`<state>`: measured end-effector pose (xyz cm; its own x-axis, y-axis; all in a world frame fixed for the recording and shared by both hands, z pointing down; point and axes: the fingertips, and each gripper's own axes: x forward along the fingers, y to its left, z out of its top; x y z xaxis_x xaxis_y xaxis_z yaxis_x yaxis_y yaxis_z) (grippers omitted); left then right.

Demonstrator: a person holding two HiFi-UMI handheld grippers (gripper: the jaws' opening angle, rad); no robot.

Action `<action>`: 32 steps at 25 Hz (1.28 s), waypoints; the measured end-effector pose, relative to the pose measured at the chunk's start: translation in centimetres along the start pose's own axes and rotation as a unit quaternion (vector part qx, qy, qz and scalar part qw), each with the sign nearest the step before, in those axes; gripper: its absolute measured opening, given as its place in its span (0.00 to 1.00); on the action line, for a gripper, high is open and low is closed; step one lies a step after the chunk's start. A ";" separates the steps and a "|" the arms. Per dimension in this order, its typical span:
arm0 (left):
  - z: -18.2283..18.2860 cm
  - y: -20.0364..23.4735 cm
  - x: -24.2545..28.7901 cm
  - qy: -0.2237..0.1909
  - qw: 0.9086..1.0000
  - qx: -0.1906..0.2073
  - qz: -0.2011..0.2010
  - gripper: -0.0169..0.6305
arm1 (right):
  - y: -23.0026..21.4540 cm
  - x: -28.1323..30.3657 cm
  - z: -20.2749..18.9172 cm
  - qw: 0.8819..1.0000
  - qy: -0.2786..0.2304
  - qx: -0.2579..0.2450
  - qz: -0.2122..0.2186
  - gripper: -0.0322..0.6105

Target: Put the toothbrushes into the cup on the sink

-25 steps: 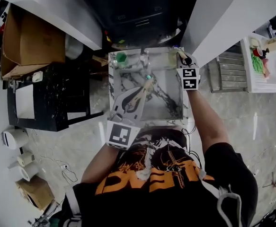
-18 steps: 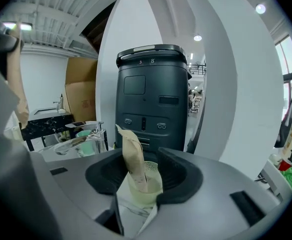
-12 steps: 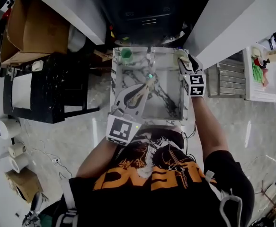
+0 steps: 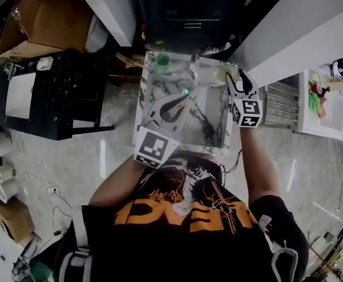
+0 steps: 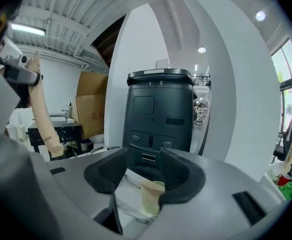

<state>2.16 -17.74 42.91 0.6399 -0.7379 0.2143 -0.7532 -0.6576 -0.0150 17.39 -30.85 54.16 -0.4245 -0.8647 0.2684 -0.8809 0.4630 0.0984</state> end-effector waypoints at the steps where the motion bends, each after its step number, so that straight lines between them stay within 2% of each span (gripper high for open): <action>1: 0.0 0.2 -0.1 -0.002 1.000 -0.002 0.001 0.09 | 0.3 -0.2 0.7 1.000 -0.006 -0.003 -0.001 0.39; 6: 0.0 1.5 -0.5 -0.013 1.000 -0.013 0.010 0.09 | 3.0 -2.3 5.5 0.999 -0.051 -0.010 0.010 0.36; 7: 0.1 1.9 -0.6 -0.015 1.000 -0.015 0.013 0.09 | 3.9 -2.8 6.5 0.998 -0.061 -0.008 0.018 0.32; 10: 0.2 2.9 -0.8 -0.019 0.999 -0.018 0.021 0.09 | 6.8 -4.5 9.2 0.995 -0.091 -0.003 0.040 0.07; 16: 0.7 4.2 -1.9 -0.026 0.999 -0.014 0.033 0.09 | 11.4 -8.7 13.3 0.986 -0.141 0.037 0.083 0.07; 20: 0.9 4.7 -2.4 -0.028 0.999 -0.011 0.038 0.09 | 13.9 -11.6 15.3 0.981 -0.154 0.040 0.108 0.07; 25: 0.3 5.5 -2.6 -0.022 0.998 -0.015 0.048 0.09 | 14.7 -12.8 17.3 0.978 -0.174 0.050 0.108 0.07; 32: 0.5 8.1 -2.1 -0.025 0.997 -0.013 0.069 0.09 | 16.0 -13.0 18.4 0.977 -0.178 0.037 0.114 0.07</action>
<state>-5.19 -21.55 41.83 0.5366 -0.8281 0.1624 -0.8378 -0.5458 -0.0149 4.92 -15.83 34.59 -0.6464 -0.7593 -0.0754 -0.7615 0.6481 0.0019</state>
